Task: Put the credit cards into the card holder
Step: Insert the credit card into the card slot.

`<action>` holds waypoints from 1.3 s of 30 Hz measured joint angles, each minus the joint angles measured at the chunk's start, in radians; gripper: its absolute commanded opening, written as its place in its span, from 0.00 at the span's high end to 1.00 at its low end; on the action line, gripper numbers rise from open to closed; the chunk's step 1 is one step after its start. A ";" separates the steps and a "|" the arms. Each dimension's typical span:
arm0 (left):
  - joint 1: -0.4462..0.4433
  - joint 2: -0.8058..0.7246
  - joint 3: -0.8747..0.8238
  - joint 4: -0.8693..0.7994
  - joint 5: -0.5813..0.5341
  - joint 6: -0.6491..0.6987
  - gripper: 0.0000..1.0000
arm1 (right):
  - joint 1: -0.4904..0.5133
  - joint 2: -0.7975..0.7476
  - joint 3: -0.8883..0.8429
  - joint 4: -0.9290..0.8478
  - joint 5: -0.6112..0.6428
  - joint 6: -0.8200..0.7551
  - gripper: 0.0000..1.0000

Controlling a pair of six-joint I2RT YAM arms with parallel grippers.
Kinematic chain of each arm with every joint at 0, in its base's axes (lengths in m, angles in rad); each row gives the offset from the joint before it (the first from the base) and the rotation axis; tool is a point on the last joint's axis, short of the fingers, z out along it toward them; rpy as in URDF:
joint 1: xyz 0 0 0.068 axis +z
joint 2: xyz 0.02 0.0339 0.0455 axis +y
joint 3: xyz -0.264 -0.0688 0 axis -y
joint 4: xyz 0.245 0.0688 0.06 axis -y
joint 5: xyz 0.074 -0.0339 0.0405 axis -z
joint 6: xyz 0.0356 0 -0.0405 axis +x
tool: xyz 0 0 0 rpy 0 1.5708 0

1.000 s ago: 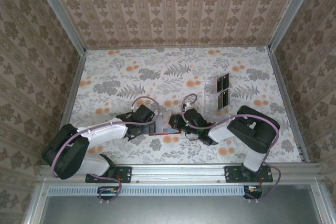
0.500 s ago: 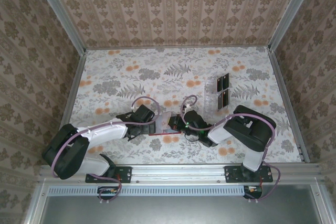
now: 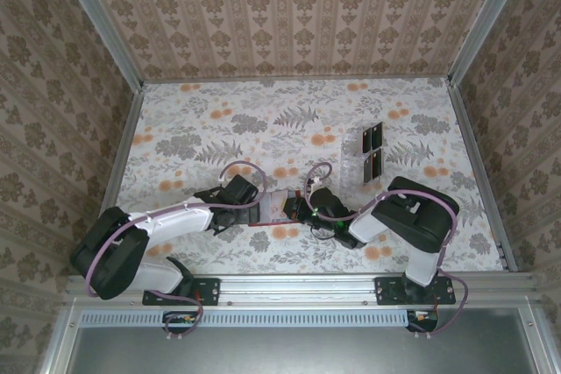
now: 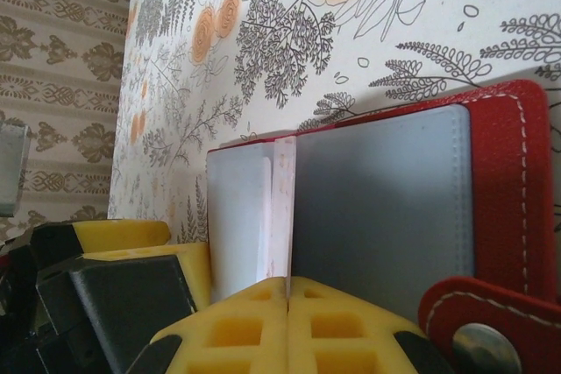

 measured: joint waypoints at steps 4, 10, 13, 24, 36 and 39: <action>0.000 0.000 0.000 0.000 0.000 0.000 0.00 | 0.000 0.016 0.000 0.024 -0.016 0.004 1.00; 0.000 0.000 0.000 0.001 0.000 0.000 0.00 | 0.000 0.038 0.000 0.053 -0.034 0.018 1.00; 0.000 0.000 0.000 0.001 0.000 0.000 0.00 | 0.001 0.048 0.000 0.067 -0.040 0.025 1.00; 0.000 0.001 0.000 0.002 0.000 0.000 0.00 | 0.006 0.081 0.026 0.085 -0.061 0.034 1.00; 0.000 0.003 0.000 0.003 0.000 0.000 0.00 | 0.007 0.118 0.113 0.014 -0.103 0.043 0.91; 0.000 0.003 0.000 0.003 0.000 0.000 0.00 | 0.007 0.091 0.146 -0.068 -0.119 0.023 0.69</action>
